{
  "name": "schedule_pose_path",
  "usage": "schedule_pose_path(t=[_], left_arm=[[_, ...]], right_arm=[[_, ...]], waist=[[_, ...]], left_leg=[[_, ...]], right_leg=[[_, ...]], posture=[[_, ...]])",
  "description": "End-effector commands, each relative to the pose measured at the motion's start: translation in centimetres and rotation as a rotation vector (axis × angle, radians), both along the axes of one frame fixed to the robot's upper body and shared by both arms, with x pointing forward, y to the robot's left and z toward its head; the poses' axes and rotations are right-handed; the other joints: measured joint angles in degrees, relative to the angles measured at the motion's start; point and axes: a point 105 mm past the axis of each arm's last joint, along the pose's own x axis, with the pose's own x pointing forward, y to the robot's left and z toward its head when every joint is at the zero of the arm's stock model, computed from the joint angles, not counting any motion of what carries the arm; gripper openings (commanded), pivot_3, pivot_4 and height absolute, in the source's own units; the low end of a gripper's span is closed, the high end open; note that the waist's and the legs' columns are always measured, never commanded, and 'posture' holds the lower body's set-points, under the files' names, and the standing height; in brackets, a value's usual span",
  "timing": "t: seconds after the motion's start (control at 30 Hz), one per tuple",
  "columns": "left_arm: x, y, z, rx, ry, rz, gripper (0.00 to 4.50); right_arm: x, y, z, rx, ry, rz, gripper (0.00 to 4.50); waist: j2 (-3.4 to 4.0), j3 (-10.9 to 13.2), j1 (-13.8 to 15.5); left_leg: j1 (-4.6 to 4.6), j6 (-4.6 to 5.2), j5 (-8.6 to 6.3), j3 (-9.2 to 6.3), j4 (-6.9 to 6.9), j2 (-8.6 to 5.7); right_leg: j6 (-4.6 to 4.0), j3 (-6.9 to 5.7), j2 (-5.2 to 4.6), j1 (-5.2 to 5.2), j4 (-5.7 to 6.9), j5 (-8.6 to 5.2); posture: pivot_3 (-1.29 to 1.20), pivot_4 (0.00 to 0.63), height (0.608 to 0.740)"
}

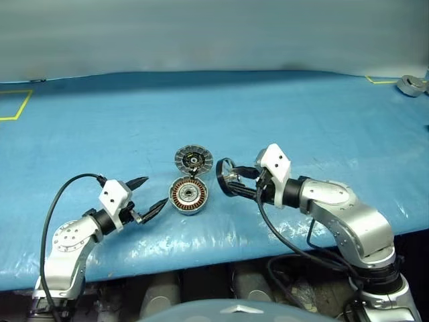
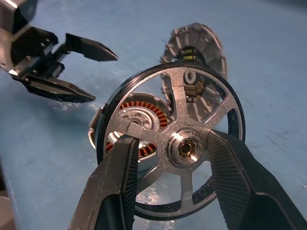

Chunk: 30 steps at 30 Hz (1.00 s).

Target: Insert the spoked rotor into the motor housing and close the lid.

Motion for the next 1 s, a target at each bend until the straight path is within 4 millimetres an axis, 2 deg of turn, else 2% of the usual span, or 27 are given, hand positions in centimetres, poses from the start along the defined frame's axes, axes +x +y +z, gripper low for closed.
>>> schedule_pose_path(t=[0.03, 0.27, 0.57, 1.0], left_arm=[[-0.3, -0.1, 0.9, 0.002, -0.02, -0.057, 4.5], [-0.4, 0.3, 0.7, 0.034, -0.025, -0.113, 4.5], [-0.5, 0.5, 0.9, 0.004, -0.096, -0.151, 4.5], [-0.2, -0.1, 0.1, -0.03, -0.119, -0.157, 4.5]], right_arm=[[-1.4, 1.5, 1.0, 0.043, -0.015, 0.104, 1.85], [-2.0, 3.7, 0.1, 0.076, -0.016, 0.231, 1.85], [0.5, 4.9, -0.5, 0.088, -0.06, 0.213, 1.85], [1.4, 6.9, -1.8, -0.011, -0.109, 0.272, 1.85]], waist=[[0.0, 0.0, 0.0], [0.02, 0.0, -0.1], [0.03, 0.0, -0.1], [0.03, 0.0, -0.1]], left_leg=[[0.0, 0.0, 0.0, 0.01, 0.02, 0.0], [0.0, 0.0, 0.0, 0.02, 0.02, 0.01], [0.0, 0.0, 0.0, 0.03, 0.03, 0.01], [-0.01, 0.0, 0.0, 0.01, 0.05, 0.0]], right_leg=[[0.0, 0.0, -0.01, 0.0, 0.0, 0.0], [-0.01, 0.0, 0.01, -0.02, 0.02, 0.0], [0.0, 0.0, 0.0, -0.03, 0.02, 0.01], [0.02, -0.01, 0.0, -0.04, 0.06, 0.04]], posture=[[0.0, 0.15, 0.74], [0.0, 0.15, 0.74], [0.0, 0.15, 0.74], [0.0, 0.15, 0.74]])
